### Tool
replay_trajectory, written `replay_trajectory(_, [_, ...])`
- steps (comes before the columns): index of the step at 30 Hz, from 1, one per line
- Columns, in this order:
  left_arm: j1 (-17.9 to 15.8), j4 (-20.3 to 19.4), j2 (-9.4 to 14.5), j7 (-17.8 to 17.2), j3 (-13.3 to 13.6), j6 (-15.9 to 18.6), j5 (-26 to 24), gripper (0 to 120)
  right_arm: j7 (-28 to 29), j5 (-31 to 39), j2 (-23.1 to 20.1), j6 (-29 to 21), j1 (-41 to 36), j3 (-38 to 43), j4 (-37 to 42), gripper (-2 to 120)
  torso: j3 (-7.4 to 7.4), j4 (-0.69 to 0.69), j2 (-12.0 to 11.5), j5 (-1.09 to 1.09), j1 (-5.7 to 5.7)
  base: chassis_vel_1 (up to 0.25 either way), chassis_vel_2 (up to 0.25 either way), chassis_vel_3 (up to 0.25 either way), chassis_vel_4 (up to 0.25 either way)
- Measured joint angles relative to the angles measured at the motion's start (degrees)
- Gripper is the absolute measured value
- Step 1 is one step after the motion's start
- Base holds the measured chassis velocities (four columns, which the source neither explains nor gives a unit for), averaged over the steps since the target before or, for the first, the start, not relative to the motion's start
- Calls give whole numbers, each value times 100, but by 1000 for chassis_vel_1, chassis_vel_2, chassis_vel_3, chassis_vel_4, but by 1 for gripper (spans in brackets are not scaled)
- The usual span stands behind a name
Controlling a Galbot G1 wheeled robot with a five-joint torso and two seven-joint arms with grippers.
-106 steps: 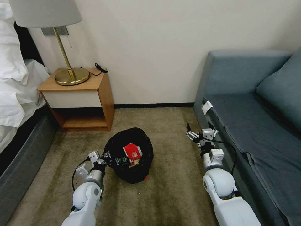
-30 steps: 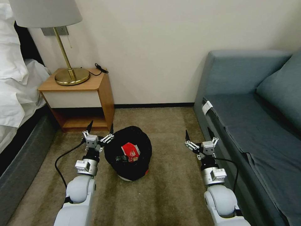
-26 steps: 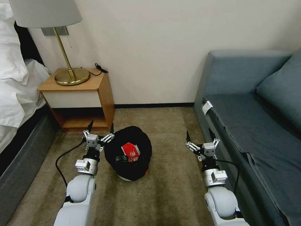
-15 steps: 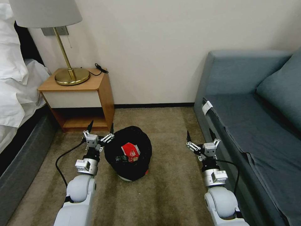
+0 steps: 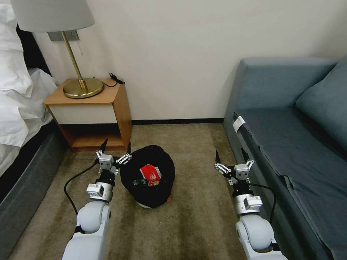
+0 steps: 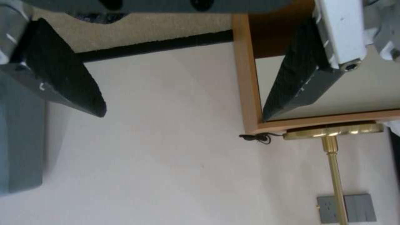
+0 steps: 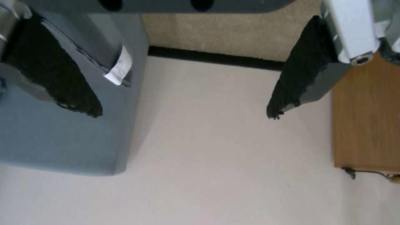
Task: Pick up the trash bin, then pick up the garbage on the floor and place it into the trash bin.
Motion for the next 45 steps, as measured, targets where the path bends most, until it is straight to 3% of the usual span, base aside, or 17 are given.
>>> replay_trajectory(45, [1,-1,-1,-2,-1,5,-1,100,4,3,-1,-6,2,-2,-1,100,0,0,0,0,0,33,-32,-35,35])
